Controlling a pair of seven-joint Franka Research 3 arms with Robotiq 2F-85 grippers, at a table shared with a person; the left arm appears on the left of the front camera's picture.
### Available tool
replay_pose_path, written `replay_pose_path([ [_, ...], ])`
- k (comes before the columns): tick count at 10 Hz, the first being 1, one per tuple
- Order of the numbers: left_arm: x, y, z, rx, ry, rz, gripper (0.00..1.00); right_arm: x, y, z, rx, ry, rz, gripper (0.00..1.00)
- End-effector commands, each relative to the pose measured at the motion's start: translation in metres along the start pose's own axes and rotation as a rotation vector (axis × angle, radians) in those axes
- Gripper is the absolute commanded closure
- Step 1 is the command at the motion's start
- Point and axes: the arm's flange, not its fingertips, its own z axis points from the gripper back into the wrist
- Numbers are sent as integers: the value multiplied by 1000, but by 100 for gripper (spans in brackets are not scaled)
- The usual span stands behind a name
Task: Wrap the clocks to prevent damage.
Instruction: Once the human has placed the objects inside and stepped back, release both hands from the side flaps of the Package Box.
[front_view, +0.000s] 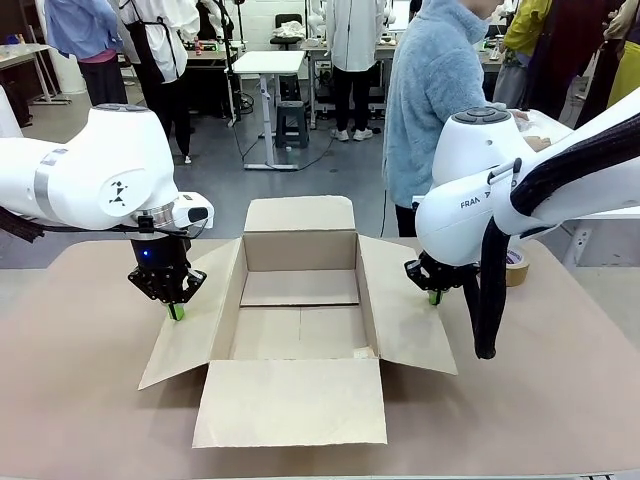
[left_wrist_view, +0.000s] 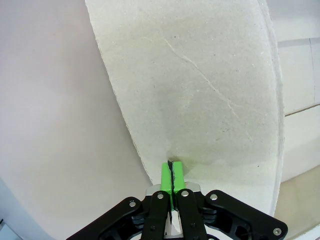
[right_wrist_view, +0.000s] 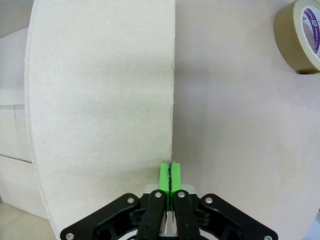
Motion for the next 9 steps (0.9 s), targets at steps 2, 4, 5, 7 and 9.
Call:
replay_pose_path([
  [2,-1,-1,2,14,-8,-4,100,0,0,0,0,0,-4,99],
  [4,-1,-1,2,14,-8,-4,100,0,0,0,0,0,-4,99],
  [5,-1,-1,2,14,-8,-4,100,0,0,0,0,0,-4,99],
  [7,-1,-1,2,14,-8,-4,100,0,0,0,0,0,-4,99],
  [9,-1,-1,2,14,-8,-4,100,0,0,0,0,0,-4,99],
])
